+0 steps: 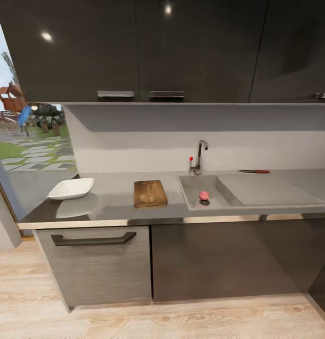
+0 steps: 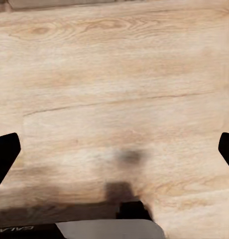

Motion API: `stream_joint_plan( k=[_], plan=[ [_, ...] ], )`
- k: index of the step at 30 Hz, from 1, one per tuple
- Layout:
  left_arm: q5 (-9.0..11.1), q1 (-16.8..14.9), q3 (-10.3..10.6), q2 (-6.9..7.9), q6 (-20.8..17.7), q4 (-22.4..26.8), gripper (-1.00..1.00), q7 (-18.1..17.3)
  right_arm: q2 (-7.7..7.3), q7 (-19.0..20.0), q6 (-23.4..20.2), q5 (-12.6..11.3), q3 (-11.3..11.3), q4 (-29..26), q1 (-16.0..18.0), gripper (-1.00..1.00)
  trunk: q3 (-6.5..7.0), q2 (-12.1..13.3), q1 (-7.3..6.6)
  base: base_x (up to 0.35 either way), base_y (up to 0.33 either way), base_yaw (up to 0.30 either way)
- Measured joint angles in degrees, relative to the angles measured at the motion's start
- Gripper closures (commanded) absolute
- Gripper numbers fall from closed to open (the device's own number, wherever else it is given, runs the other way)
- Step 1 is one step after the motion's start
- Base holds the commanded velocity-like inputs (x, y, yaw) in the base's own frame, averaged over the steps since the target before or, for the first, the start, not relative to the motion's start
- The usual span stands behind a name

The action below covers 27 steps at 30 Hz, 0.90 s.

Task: In the kitchen, take the Vidalia onion out of the sink, dice it on the chopping board with the paring knife, put the diced onion into the bowl on the countertop, then place both the paring knife and the chopping board into the sink.

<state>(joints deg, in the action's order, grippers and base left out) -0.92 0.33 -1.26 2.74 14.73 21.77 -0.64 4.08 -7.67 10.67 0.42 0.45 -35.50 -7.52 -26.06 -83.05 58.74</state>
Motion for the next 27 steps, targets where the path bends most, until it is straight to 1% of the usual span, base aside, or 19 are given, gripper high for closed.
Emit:
stream_joint_plan(
  k=[3, 6, 7, 8, 10, 11, 13, 21, 27],
  plan=[
    [0.1, 0.0, 0.0, 0.00, 0.0, 0.0, -1.00, 0.0, 0.11, -0.2, -3.9, 0.0, 0.1, -4.2, 0.0, -1.00, 0.00, 0.0, 0.01, -0.199, 0.119, 0.000],
    [0.2, 0.0, -0.1, 0.00, 0.0, 0.0, -1.00, 0.1, 0.15, -0.1, -5.1, 0.2, 0.7, -5.7, 0.0, -1.00, -0.01, 0.0, 0.01, -0.198, -0.143, 0.000],
    [0.4, 0.0, -0.1, 0.00, 0.0, 0.0, -1.00, 0.2, 0.17, 0.1, -5.2, 0.5, 1.5, -5.9, 0.0, -1.00, -0.01, 0.0, 0.01, -0.118, -0.135, 0.000],
    [0.8, 0.0, -0.1, 0.00, 0.0, 0.0, -1.00, 0.3, 0.17, 0.4, -5.2, 1.1, 3.6, -6.0, 0.0, -1.00, 0.00, 0.0, 0.00, -0.076, -0.086, 0.000],
    [1.5, 0.0, -0.1, 0.00, 0.0, 0.0, -1.00, 0.4, 0.12, 0.5, -5.2, 1.5, 6.0, -6.1, 0.0, -1.00, -0.01, 0.0, -0.01, -0.040, -0.045, 0.000],
    [1.8, 0.0, -0.2, 0.00, 0.0, 0.0, -1.00, 0.4, 0.10, 0.5, -5.2, 1.6, 6.8, -6.1, 0.0, -1.00, 0.00, 0.0, -0.01, -0.025, -0.028, 0.000],
    [2.2, 0.0, -0.2, 0.00, 0.0, 0.0, -1.00, 0.4, 0.09, 0.6, -5.2, 1.7, 7.4, -6.0, 0.0, -1.00, -0.01, 0.0, -0.01, -0.014, -0.016, 0.000],
    [2.9, 0.0, -0.2, -0.01, 0.0, 0.0, -1.00, 0.4, 0.07, 0.6, -5.2, 1.8, 8.0, -5.0, 0.0, -1.00, -0.04, 0.0, -0.01, -0.003, -0.004, 0.028],
    [3.1, 0.0, -0.2, -0.01, 0.0, 0.0, -1.00, 0.5, 0.07, 0.6, -5.2, 1.8, 8.0, -4.5, 0.0, -1.00, -0.22, 0.0, -0.01, 0.000, 0.000, 0.192]
  ],
)
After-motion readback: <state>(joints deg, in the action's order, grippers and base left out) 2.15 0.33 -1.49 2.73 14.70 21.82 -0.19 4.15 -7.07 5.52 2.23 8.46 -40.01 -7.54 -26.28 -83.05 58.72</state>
